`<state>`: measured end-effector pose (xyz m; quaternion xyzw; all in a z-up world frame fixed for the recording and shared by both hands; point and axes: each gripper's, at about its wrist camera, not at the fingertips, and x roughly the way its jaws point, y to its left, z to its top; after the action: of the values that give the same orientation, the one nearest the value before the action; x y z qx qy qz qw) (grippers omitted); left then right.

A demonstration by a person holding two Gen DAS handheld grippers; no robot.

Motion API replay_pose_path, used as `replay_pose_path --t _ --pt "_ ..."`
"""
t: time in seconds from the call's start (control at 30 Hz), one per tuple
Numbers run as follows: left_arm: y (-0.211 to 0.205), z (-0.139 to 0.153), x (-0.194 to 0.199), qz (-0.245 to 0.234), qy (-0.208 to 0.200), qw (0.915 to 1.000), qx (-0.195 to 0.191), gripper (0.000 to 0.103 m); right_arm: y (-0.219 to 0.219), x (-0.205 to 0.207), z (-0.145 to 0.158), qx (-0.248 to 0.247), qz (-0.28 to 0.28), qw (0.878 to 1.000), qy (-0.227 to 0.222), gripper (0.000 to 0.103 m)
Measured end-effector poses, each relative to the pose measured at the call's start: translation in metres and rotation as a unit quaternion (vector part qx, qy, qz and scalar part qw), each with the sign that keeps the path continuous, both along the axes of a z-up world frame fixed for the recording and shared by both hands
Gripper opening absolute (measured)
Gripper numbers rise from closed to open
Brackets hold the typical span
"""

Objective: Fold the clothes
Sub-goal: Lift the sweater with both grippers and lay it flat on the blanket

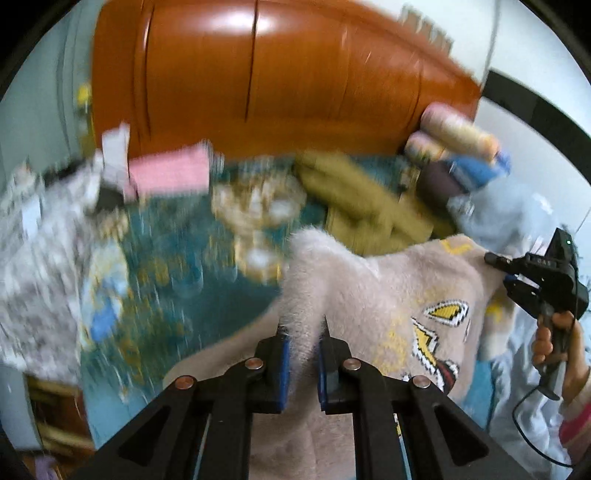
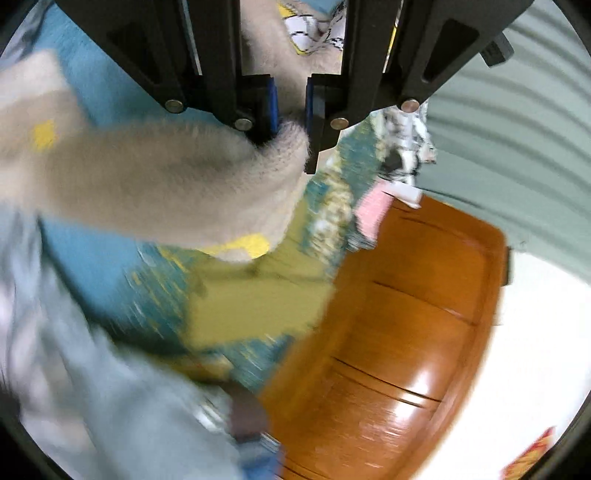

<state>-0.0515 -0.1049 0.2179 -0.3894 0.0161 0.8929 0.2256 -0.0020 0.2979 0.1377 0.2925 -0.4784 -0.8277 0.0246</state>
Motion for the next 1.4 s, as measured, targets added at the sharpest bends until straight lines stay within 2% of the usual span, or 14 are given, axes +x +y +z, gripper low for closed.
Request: replay_pose_path --t 0.23,0.47,0.6,0.73,0.83,0.9,0.97,1.07,1.17,1.23,1.3,1.33,1.37,1.4 --pt "-0.005 0.091 0.029 -0.024 0.117 0.9915 0.053 0.012 0.0 0.048 0.109 0.062 -0.009 0.99 0.124 0.011" --pt "-0.023 0.14 0.08 -0.073 0.159 0.9807 0.087 0.012 -0.015 0.135 0.171 0.113 -0.002 0.972 0.207 0.011" --pt "-0.034 0.174 0.101 -0.104 0.177 0.9742 0.094 0.012 -0.026 0.175 0.197 0.136 0.001 0.964 0.226 0.011" --pt "-0.03 0.193 0.098 -0.112 0.194 0.9732 0.052 0.012 -0.028 0.181 0.215 0.153 0.011 0.965 0.213 0.011" --pt "-0.01 0.168 0.068 -0.096 0.172 0.9803 0.011 0.012 -0.025 0.155 0.192 0.143 0.017 0.974 0.172 0.011" --pt "0.009 0.128 0.039 -0.083 0.146 0.9855 -0.025 0.012 -0.021 0.134 0.165 0.145 0.018 0.981 0.13 0.011" --pt "0.028 0.082 0.009 -0.067 0.116 0.9887 -0.066 0.012 -0.019 0.103 0.119 0.157 0.021 0.985 0.064 0.011" --pt "0.052 -0.004 -0.036 -0.036 0.06 0.9895 -0.126 0.012 -0.008 0.066 0.029 0.11 0.02 0.993 -0.044 0.011" --pt "0.064 -0.083 -0.078 -0.013 -0.04 0.989 -0.142 0.012 -0.006 0.047 -0.046 0.078 0.015 0.988 -0.134 0.014" --pt "0.067 -0.113 -0.095 0.009 -0.064 0.9859 -0.154 0.012 -0.007 0.046 -0.07 0.068 0.006 0.986 -0.154 0.015" --pt "0.066 -0.129 -0.109 0.023 -0.078 0.9846 -0.155 0.012 -0.006 0.048 -0.075 0.06 0.007 0.987 -0.151 0.015" --pt "0.066 -0.134 -0.117 0.029 -0.087 0.9847 -0.148 0.012 -0.005 0.049 -0.077 0.056 0.008 0.987 -0.148 0.028" --pt "0.067 -0.138 -0.122 0.033 -0.093 0.9844 -0.146 0.012 -0.003 0.05 -0.078 0.055 0.005 0.988 -0.144 0.045" --pt "0.071 -0.145 -0.128 0.037 -0.099 0.9832 -0.149 0.012 0.001 0.054 -0.078 0.044 -0.004 0.99 -0.136 0.05"
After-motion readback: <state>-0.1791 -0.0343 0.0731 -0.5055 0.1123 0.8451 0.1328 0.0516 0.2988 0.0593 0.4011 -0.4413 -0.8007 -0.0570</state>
